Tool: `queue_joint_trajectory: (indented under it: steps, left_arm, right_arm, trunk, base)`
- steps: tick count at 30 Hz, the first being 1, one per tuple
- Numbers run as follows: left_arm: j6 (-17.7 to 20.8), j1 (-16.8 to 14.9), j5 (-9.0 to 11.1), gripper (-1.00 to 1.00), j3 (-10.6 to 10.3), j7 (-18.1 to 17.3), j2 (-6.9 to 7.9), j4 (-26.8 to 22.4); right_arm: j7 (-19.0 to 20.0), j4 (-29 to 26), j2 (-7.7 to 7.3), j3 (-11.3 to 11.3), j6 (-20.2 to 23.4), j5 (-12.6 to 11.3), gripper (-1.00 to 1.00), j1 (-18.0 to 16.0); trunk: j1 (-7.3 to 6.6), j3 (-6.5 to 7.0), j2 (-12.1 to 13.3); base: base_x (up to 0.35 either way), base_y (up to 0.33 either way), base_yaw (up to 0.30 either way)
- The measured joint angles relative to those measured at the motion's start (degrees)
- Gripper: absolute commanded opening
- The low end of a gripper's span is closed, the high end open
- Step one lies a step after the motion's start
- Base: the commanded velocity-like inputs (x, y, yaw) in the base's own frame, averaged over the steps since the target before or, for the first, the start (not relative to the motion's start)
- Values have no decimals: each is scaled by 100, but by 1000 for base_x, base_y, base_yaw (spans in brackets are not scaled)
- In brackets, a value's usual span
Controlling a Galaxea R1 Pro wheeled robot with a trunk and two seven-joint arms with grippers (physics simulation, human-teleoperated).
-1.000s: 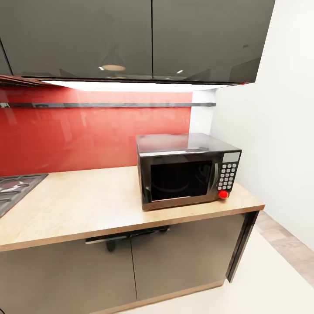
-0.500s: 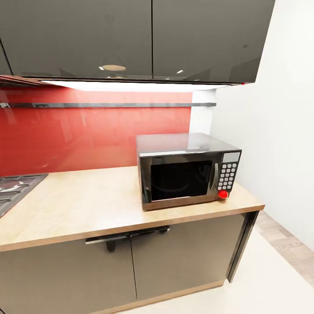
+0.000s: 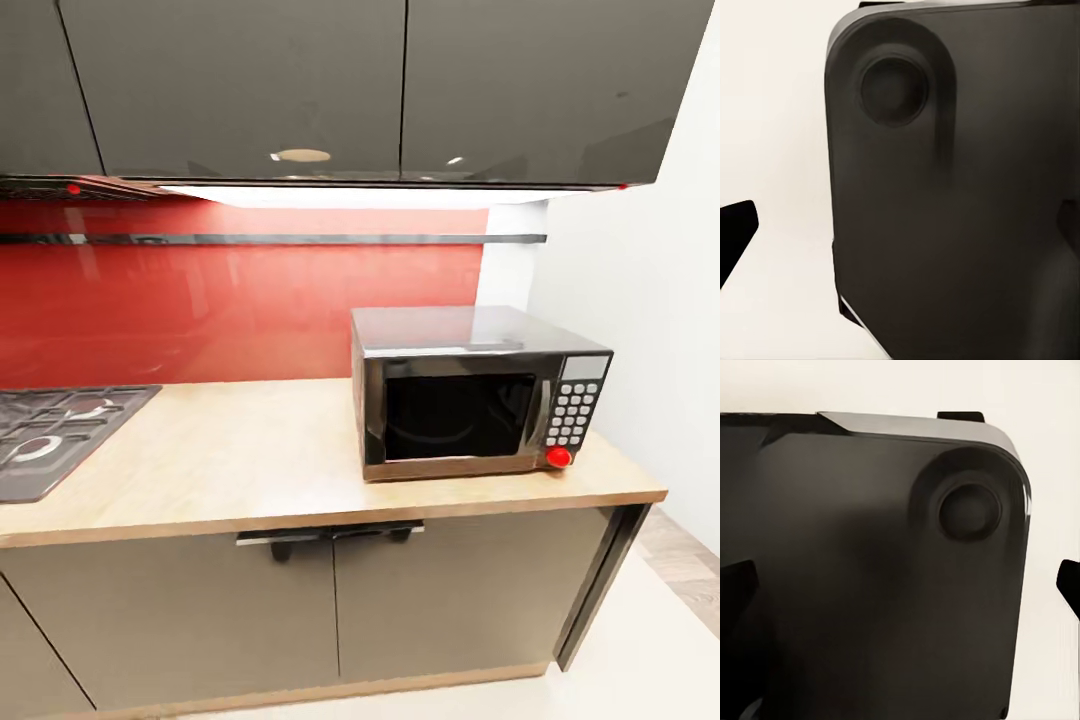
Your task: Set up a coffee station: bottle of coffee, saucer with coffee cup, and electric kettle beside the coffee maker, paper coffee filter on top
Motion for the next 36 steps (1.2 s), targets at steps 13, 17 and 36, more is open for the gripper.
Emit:
queue_joint_trajectory:
  steps: [13, 17, 36]
  left_arm:
    - [8, 0, 11, 100, 7, 7, 9, 0]
    - [3, 0, 47, 100, 93, 8, 21, 0]
    - [-50, -7, 149, 100, 266, 1, 54, -10]
  right_arm:
    - [4, -39, 0, 0, 0, 6, 100, 0]
    - [4, -40, 0, 0, 0, 6, 100, 0]
    - [-23, -575, 3, -33, -8, -19, 100, 0]
  trunk:
    - [-285, 186, 520]
    - [-373, 244, 681]
    - [-790, 516, 1443]
  base:
    - [0, 0, 272]
    - [0, 0, 272]
    - [0, 0, 272]
